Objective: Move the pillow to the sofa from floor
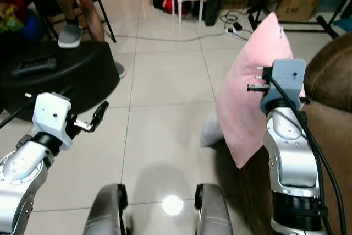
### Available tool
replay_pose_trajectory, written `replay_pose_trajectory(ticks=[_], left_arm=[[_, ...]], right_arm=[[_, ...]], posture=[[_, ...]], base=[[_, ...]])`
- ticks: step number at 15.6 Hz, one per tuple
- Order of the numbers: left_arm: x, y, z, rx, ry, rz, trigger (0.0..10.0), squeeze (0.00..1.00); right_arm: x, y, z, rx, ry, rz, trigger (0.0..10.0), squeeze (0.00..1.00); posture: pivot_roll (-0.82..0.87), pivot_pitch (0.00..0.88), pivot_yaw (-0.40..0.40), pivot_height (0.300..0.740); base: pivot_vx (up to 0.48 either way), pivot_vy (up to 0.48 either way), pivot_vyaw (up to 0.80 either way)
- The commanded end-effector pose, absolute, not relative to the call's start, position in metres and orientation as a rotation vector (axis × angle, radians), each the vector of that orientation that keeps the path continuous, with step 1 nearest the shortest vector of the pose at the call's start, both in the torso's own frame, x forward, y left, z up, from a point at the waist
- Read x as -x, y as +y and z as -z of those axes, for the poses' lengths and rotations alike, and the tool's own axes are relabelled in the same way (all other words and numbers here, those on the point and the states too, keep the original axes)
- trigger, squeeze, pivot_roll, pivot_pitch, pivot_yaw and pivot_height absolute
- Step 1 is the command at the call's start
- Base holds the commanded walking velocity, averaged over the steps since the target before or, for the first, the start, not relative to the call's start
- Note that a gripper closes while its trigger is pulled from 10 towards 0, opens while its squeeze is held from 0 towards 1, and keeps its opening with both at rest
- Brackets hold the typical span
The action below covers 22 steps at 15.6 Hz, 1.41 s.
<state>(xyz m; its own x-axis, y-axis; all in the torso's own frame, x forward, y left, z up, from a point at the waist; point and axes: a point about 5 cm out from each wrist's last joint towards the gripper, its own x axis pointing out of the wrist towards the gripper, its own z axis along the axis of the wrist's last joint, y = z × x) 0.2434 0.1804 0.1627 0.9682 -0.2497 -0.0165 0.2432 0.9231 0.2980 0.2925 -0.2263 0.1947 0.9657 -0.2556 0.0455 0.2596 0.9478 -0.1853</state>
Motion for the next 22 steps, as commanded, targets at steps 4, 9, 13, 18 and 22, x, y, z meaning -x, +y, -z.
replay_pose_trajectory(ticks=[4,9,13,18,22], left_arm=[[-0.244,0.179,-0.164,-0.312,-0.028,0.251,10.0,0.51],[-0.246,0.178,-0.164,-0.308,-0.023,0.253,10.0,0.51],[-0.244,0.183,-0.159,-0.314,0.0,0.234,10.0,0.51],[-0.245,0.18,-0.154,-0.325,0.017,0.264,10.0,0.51],[-0.244,0.18,-0.148,-0.324,0.032,0.242,10.0,0.44]], right_arm=[[-0.286,-0.224,-0.204,0.195,-0.069,0.266,10.0,0.0],[-0.283,-0.225,-0.201,0.191,-0.055,0.272,10.0,0.0],[-0.266,-0.22,-0.179,0.107,0.022,0.259,10.0,0.0],[-0.253,-0.213,-0.166,0.086,0.049,0.293,10.0,0.0],[-0.254,-0.184,-0.154,0.085,0.09,0.123,10.0,0.0]], posture=[[-0.02,0.0,0.022,0.693],[-0.03,0.0,0.029,0.74],[-0.03,0.0,0.026,0.74],[-0.05,0.0,0.053,0.74],[-0.04,0.0,0.039,0.74]], base=[[0.0,0.0,0.0],[0.0,0.0,0.0],[0.0,0.0,0.0],[0.0,0.0,0.0],[0.0,0.0,0.0]])
